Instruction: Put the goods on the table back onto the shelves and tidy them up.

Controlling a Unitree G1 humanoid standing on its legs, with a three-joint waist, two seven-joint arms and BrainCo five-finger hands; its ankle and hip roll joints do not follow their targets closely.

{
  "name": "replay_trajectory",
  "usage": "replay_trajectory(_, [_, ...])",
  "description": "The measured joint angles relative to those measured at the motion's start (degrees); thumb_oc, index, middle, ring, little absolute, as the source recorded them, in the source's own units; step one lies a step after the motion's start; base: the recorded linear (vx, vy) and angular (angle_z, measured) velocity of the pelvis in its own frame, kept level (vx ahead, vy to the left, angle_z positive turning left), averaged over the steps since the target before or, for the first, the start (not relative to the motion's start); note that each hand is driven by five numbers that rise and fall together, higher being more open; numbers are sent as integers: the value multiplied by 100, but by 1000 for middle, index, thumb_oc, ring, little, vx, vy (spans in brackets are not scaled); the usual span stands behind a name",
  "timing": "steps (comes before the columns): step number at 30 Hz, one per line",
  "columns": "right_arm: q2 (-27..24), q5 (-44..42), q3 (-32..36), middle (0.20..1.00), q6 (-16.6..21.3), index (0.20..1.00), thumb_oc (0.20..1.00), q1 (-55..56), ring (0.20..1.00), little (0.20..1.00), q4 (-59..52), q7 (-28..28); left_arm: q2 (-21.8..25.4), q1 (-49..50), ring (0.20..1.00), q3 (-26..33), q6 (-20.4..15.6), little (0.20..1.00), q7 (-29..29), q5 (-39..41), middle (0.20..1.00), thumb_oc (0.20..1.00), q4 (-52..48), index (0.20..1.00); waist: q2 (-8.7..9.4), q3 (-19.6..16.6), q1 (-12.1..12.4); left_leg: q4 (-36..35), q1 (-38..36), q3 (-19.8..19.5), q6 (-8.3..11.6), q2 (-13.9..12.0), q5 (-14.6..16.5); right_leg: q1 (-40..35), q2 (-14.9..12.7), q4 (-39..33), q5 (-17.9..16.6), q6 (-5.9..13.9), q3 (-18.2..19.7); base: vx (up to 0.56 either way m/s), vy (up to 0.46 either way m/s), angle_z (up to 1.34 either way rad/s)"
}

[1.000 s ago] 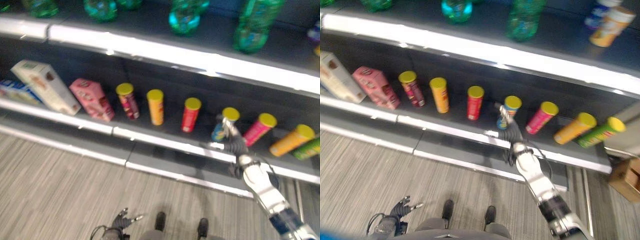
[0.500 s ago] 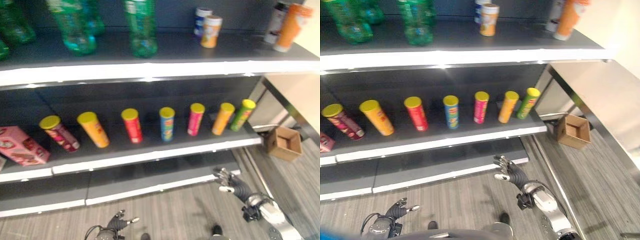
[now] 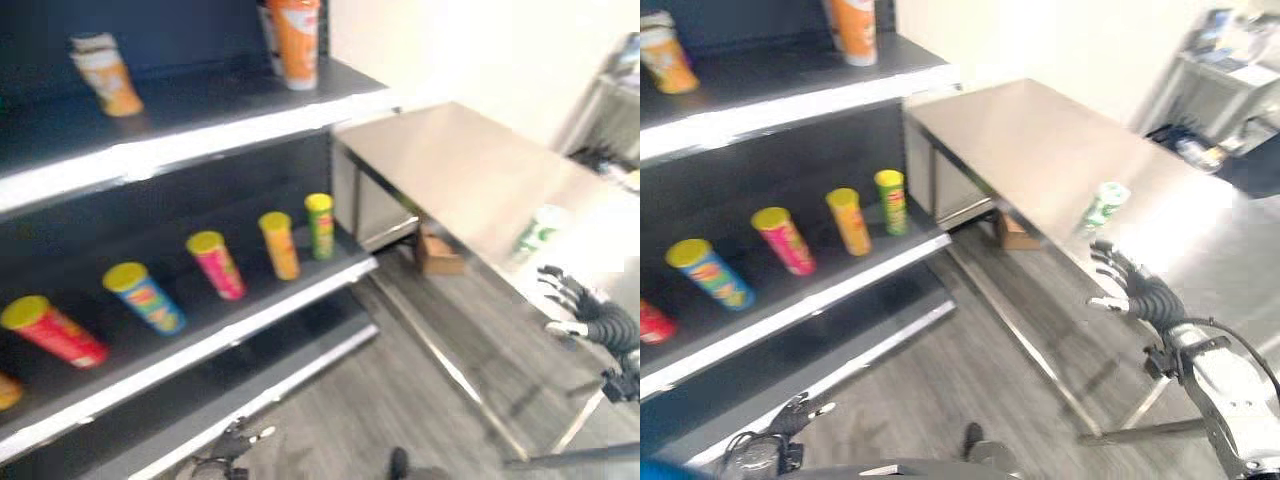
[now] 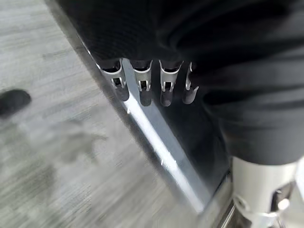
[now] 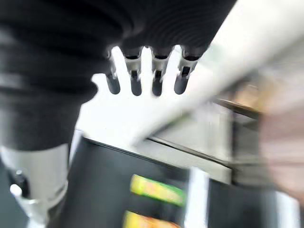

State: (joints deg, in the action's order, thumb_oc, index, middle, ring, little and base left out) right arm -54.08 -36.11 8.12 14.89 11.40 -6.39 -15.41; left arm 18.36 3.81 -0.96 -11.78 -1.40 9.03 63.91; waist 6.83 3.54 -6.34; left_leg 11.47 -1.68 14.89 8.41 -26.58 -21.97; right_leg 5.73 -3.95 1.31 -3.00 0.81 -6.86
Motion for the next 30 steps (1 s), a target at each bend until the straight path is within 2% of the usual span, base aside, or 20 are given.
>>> replay_trajectory(1, [-15,-137,33,1000,40,1000,1000,-185,1000,1000,-92,29,-21,41,1000,-55,-19,1000,-7,16,1000,1000,-8,1000,156,-4,5,92,82,-408,422,477,633,-16,-85,-113,-61,-100,229,7,-257,-120])
replay_trajectory(2, [-96,-234,29,1000,43,1000,1000,-402,1000,1000,-322,21,-61,24,1000,-97,-43,1000,-15,72,1000,1000,-19,1000,270,15,19,71,172,-677,319,1081,1299,-28,-204,-279,-111,-173,381,12,-55,-84])
replay_trajectory(3, [-179,-290,89,1000,153,1000,1000,-519,1000,1000,-570,-2,-120,-43,1000,-97,-64,1000,-15,134,1000,1000,-5,1000,261,73,34,34,281,-728,127,1453,1661,-133,-254,-468,-137,-156,325,55,-102,-78])
replay_trajectory(4, [-179,-328,84,1000,260,1000,1000,-519,1000,1000,-763,-14,-121,-75,1000,-106,-79,1000,-8,168,1000,1000,-12,1000,232,80,36,-26,475,-518,-112,1738,1887,-274,-225,-677,-320,-129,180,52,-47,-52])
replay_trajectory(6, [-198,-276,97,1000,310,1000,1000,-499,1000,1000,-723,38,-170,-117,1000,-133,-95,1000,-13,190,1000,1000,-35,1000,180,102,21,-247,615,-315,-225,2069,2109,-215,-199,-568,-286,-85,232,68,-39,-41])
replay_trajectory(7, [-266,-251,111,1000,317,1000,1000,-525,1000,1000,-668,120,-213,-89,1000,-147,-104,1000,-14,190,1000,1000,-34,1000,12,93,38,-259,687,-154,-375,2131,2213,-187,-108,-546,-270,-54,282,57,-29,-54])
replay_trajectory(8, [-447,-130,137,1000,374,1000,1000,-580,1000,1000,-553,251,-321,26,1000,-144,-120,1000,-10,191,1000,1000,-6,1000,-354,66,47,-614,773,-221,-589,2080,2627,-150,167,-530,-229,60,314,87,-32,-119])
replay_trajectory(9, [-236,113,147,1000,435,1000,1000,-797,1000,1000,-251,419,-297,108,1000,-132,-146,1000,10,198,1000,1000,-4,1000,-418,113,267,-656,725,-117,-596,1970,2438,370,355,623,68,129,349,65,-31,-88])
replay_trajectory(10, [-221,298,152,1000,464,1000,1000,-781,1000,1000,-117,630,-228,157,1000,-104,-148,1000,9,196,1000,1000,-2,1000,-362,94,173,-745,685,-163,-580,2036,2428,417,369,1068,381,169,333,93,-2,-62])
replay_trajectory(11, [-227,449,183,1000,466,1000,1000,-781,1000,1000,-7,749,-166,221,1000,-99,-149,1000,7,196,1000,1000,1,1000,-280,94,135,-816,600,-197,-557,2177,2410,323,298,1051,726,96,346,144,46,18])
replay_trajectory(15, [-169,1180,436,1000,496,1000,1000,-809,1000,1000,572,1185,-200,124,1000,-79,-150,1000,8,190,1000,1000,209,1000,-364,169,249,-1105,285,-304,-609,2245,2195,-75,292,596,654,128,323,133,60,11])
replay_trajectory(19, [58,2011,507,1000,444,1000,1000,-792,1000,1000,937,1545,-233,167,1000,-82,-144,1000,-2,99,1000,1000,314,1000,-482,168,336,-1388,0,-286,-644,2342,2196,-466,276,78,502,156,362,201,155,-2])
replay_trajectory(20, [205,2103,495,1000,423,1000,1000,-795,1000,1000,1037,1610,-232,141,1000,-81,-142,1000,1,99,1000,1000,308,1000,-462,176,360,-1448,-55,-275,-647,2352,2194,-594,282,-140,366,146,382,110,127,-9])
replay_trajectory(23, [284,2355,431,1000,267,1000,1000,-816,1000,1000,1452,1679,-226,72,1000,-95,-150,1000,0,107,1000,1000,73,1000,-416,192,504,-1555,-241,-246,-721,2431,2247,-735,261,-190,334,213,425,99,164,-16])
replay_trajectory(24, [333,2454,356,1000,256,1000,1000,-977,1000,1000,1603,1719,-231,25,1000,-104,-138,1000,-3,110,1000,1000,79,1000,-429,243,533,-1586,-277,-186,-830,2379,2266,-530,268,201,418,355,403,33,71,-23])
replay_trajectory(25, [355,2490,260,1000,192,1000,1000,-1049,1000,1000,1656,1760,-227,35,1000,-104,-141,1000,-3,112,1000,1000,31,1000,-426,257,542,-1654,-341,-156,-831,2334,2235,-379,265,504,504,454,376,53,82,-23])
replay_trajectory(27, [387,2510,226,1000,166,1000,1000,-1016,1000,1000,1717,1785,-163,-130,1000,-156,-142,1000,-9,106,1000,1000,100,1000,-407,428,499,-1686,-514,-233,-841,2384,2263,-133,140,1492,803,817,298,88,28,14])
replay_trajectory(28, [413,2526,223,1000,159,1000,1000,-972,1000,1000,1754,1787,-125,-140,1000,-162,-141,1000,-7,106,1000,1000,89,1000,-353,454,441,-1670,-537,-292,-893,2417,2300,-71,32,1751,884,879,226,96,-32,42])
replay_trajectory(29, [518,2659,263,1000,159,1000,1000,-794,1000,1000,1837,1800,-19,-153,1000,-167,-145,1000,-10,100,1000,1000,106,1000,-197,437,481,-1683,-548,-436,-894,2537,2360,-3,-159,1947,1098,800,222,63,-62,53])
replay_trajectory(30, [569,2714,272,1000,157,1000,1000,-652,1000,1000,1844,1834,21,-159,1000,-168,-143,1000,-10,98,1000,1000,117,1000,-120,436,472,-1691,-542,-556,-970,2566,2311,-11,-215,1920,1167,688,210,56,-75,52])
